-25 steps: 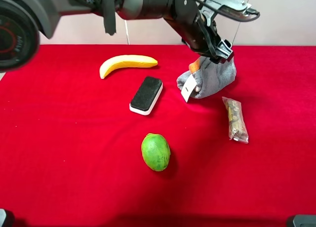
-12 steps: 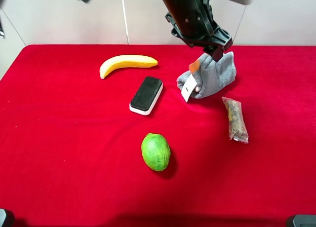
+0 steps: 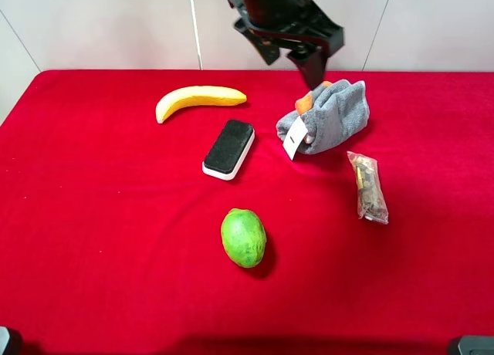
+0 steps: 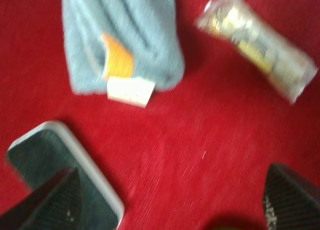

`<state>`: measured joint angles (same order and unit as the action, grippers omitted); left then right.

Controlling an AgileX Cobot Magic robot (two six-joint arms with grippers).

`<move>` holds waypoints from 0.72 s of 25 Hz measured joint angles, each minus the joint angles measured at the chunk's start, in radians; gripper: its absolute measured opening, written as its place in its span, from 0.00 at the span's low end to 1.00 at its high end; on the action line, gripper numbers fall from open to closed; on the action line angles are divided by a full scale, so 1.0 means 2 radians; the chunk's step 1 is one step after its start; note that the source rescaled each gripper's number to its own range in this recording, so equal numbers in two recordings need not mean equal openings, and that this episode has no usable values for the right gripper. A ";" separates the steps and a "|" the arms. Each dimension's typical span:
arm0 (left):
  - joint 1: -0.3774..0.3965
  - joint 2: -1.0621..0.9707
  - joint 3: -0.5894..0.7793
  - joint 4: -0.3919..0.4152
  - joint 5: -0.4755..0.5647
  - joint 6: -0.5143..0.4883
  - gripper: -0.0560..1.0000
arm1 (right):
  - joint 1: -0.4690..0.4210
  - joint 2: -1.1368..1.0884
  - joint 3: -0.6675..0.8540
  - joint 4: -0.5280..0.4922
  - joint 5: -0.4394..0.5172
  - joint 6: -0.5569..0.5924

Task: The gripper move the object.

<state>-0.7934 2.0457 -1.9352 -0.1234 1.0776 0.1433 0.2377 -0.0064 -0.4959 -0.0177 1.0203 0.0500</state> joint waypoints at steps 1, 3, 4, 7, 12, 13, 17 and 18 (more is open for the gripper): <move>0.000 -0.004 0.000 0.008 0.013 0.000 0.65 | 0.000 0.000 0.000 0.000 0.000 0.000; 0.000 -0.008 0.000 0.019 0.043 -0.002 0.65 | 0.000 0.000 0.000 0.000 0.000 0.000; 0.000 -0.010 0.000 0.027 0.044 -0.005 0.65 | 0.000 0.000 0.000 0.000 0.000 0.000; 0.000 -0.017 0.000 0.037 0.044 -0.011 0.65 | 0.000 0.000 0.000 0.000 0.000 0.000; 0.000 -0.043 0.007 0.038 0.044 -0.014 0.65 | 0.000 0.000 0.000 0.000 0.000 0.000; 0.000 -0.051 0.017 0.038 0.044 -0.014 0.65 | 0.000 0.000 0.000 0.000 0.000 0.000; 0.000 -0.101 0.086 0.038 0.044 -0.015 0.65 | 0.000 0.000 0.000 0.000 0.000 0.000; 0.000 -0.117 0.105 0.038 0.044 -0.015 0.65 | 0.000 0.000 0.000 0.000 0.000 0.000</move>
<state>-0.7934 1.8116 -1.7247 -0.0475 1.1657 0.1132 0.2377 -0.0064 -0.4959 -0.0169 1.0203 0.0500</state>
